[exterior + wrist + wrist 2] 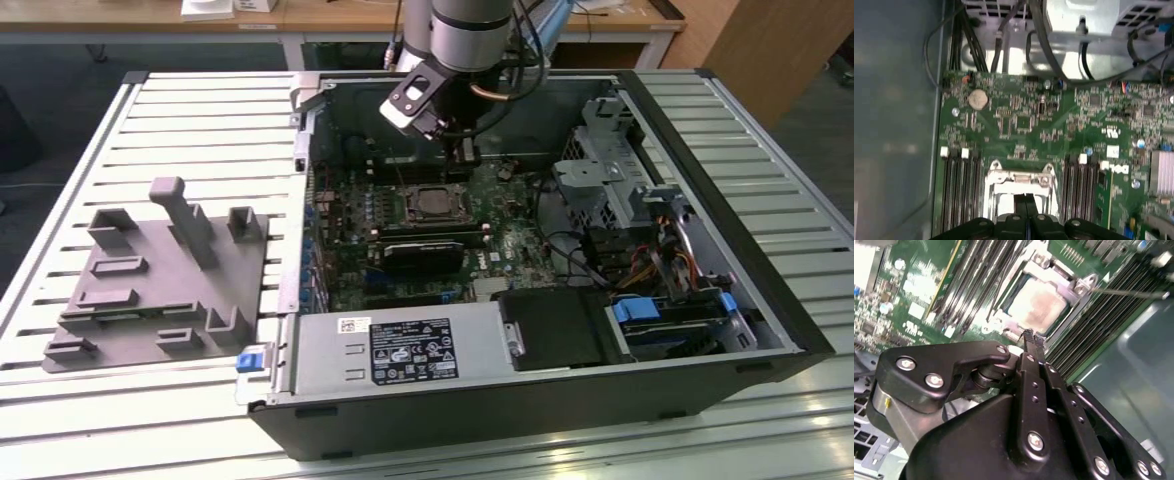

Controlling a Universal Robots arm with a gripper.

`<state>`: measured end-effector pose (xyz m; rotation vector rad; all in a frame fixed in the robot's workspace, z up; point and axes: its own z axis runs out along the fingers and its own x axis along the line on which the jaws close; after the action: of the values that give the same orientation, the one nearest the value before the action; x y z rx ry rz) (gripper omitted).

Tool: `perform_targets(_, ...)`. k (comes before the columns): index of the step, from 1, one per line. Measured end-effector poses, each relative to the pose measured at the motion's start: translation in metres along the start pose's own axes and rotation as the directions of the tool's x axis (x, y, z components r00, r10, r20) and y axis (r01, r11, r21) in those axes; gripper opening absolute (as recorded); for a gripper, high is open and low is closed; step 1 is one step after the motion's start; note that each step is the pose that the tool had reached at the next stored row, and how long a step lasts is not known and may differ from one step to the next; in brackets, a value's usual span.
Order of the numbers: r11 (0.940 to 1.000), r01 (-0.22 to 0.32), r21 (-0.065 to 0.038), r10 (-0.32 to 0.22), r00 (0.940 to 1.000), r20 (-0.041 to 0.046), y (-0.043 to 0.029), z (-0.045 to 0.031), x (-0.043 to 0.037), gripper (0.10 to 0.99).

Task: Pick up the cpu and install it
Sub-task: 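Close the cpu cover, then install the first cpu locking lever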

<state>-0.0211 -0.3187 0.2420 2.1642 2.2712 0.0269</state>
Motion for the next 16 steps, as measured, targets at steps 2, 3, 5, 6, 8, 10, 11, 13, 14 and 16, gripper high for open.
perform_targets(2,1.0000,0.000,0.000,0.000,1.0000,0.0000,-0.0050,0.0000,0.0003,0.106)
perform_targets(3,1.0000,0.000,0.000,0.000,1.0000,0.0000,-0.0071,0.0000,0.0005,0.106)
perform_targets(5,1.0000,0.000,0.000,0.000,1.0000,0.0001,-0.0110,-0.0001,0.0008,0.106)
perform_targets(6,1.0000,0.000,0.000,0.000,1.0000,0.0000,-0.0127,0.0000,0.0010,0.106)
perform_targets(8,1.0000,0.000,0.000,0.000,1.0000,0.0000,-0.0159,0.0000,0.0014,0.106)
perform_targets(10,1.0000,0.000,0.000,0.000,1.0000,0.0000,-0.0187,0.0000,0.0016,0.106)
perform_targets(11,1.0000,0.000,0.000,0.000,1.0000,0.0001,-0.0198,0.0000,0.0016,0.106)
perform_targets(13,1.0000,0.000,0.000,0.000,1.0000,0.0000,-0.0221,-0.0001,0.0017,0.106)
perform_targets(14,1.0000,0.000,0.000,0.000,1.0000,0.0001,-0.0228,-0.0001,0.0018,0.106)
perform_targets(16,1.0000,0.000,0.000,0.000,1.0000,0.0001,-0.0240,-0.0001,0.0018,0.106)
